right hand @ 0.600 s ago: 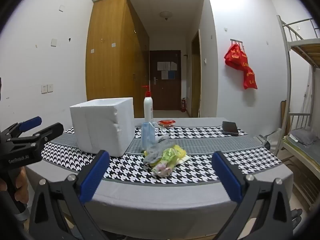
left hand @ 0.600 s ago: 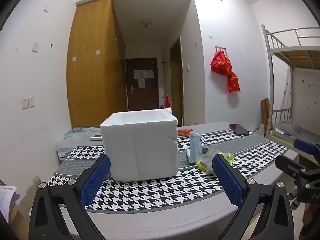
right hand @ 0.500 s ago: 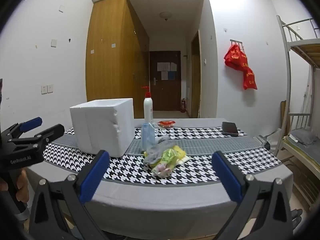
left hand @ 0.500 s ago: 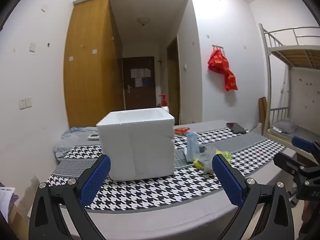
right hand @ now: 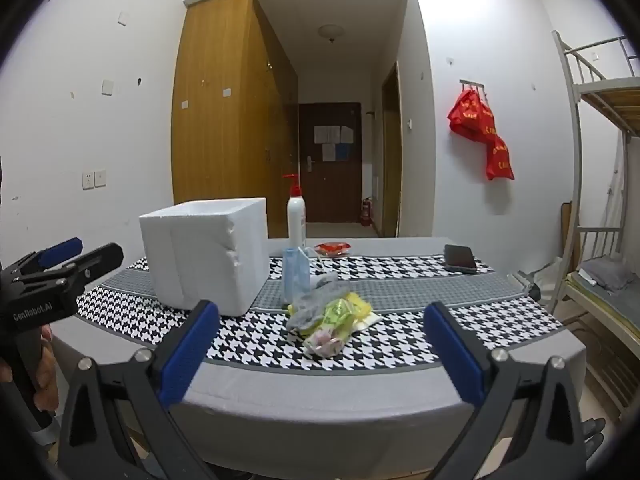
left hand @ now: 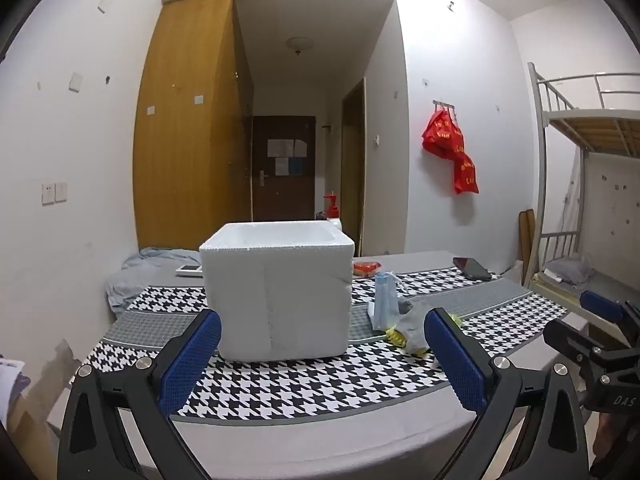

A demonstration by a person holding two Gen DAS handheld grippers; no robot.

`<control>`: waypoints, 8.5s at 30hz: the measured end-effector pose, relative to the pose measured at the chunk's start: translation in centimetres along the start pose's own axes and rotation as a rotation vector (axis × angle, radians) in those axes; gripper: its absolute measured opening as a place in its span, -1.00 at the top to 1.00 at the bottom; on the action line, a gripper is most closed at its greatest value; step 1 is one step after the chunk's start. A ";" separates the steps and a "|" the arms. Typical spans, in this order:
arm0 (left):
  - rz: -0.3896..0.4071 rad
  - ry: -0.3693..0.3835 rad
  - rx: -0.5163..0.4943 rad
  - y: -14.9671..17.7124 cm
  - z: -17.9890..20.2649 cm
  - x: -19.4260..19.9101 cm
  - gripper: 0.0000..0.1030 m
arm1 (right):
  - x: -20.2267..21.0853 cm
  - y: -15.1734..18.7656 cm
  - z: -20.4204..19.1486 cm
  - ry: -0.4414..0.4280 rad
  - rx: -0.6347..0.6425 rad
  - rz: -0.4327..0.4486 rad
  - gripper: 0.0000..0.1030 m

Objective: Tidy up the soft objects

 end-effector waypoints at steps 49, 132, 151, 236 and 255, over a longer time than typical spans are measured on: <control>0.014 -0.023 -0.015 -0.5 -0.7 -1.0 -0.98 | -1.1 -0.1 0.1 -0.002 -0.003 -0.024 -1.00; -0.504 0.374 -0.113 7.7 9.4 -19.4 -0.64 | -13.9 6.9 8.2 0.054 -0.105 -0.333 -0.99; -0.564 0.391 -0.109 8.7 10.4 -20.5 0.02 | -14.5 7.4 8.8 0.031 -0.125 -0.347 -0.99; -0.491 0.412 -0.100 6.9 7.8 -18.0 0.60 | -16.1 7.8 1.4 -0.170 -0.077 -0.424 0.11; -0.425 0.424 -0.134 4.2 9.9 -18.2 0.69 | -15.0 6.6 4.0 -0.120 -0.097 -0.384 0.21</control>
Point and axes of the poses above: each gripper's, at about its wrist camera, not at the fingertips, and x roughly against the way its jaws point, z to its right, y to its underside, the point moved 8 cm from there along -x, roughly the way its jaws point, and after that the axes turned 1 degree about y, right-handed, at the moved point
